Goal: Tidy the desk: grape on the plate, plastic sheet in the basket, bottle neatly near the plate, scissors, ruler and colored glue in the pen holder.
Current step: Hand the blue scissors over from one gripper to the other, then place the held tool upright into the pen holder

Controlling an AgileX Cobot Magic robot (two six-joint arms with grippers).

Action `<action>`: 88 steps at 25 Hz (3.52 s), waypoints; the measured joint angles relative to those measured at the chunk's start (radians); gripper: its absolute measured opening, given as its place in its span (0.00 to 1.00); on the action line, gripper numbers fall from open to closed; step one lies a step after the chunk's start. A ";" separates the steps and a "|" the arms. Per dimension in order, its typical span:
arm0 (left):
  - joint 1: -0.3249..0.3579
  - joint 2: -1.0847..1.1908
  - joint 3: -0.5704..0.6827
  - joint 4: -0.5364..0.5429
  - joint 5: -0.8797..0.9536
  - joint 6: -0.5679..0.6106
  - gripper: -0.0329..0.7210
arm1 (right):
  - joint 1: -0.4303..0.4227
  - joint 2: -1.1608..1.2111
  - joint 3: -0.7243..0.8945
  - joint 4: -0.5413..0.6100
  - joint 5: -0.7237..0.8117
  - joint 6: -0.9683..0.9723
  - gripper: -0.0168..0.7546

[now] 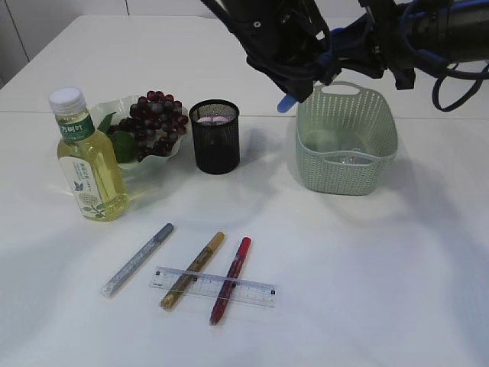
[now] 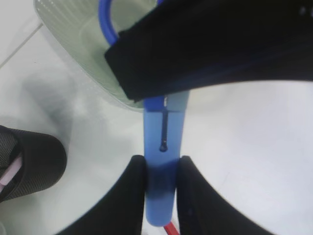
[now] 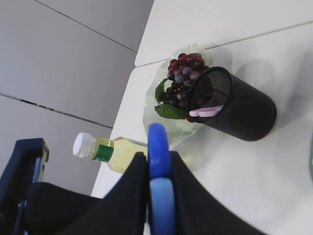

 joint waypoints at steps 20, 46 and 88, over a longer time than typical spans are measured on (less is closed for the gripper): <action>0.000 0.000 0.000 0.000 -0.009 0.000 0.21 | 0.000 0.000 0.000 0.004 -0.013 -0.014 0.13; 0.000 0.000 0.000 -0.017 -0.025 -0.002 0.38 | 0.000 0.002 0.000 0.007 -0.030 -0.016 0.13; 0.122 -0.243 -0.012 0.189 0.129 -0.099 0.39 | 0.243 0.016 -0.181 -0.150 -0.303 -0.334 0.13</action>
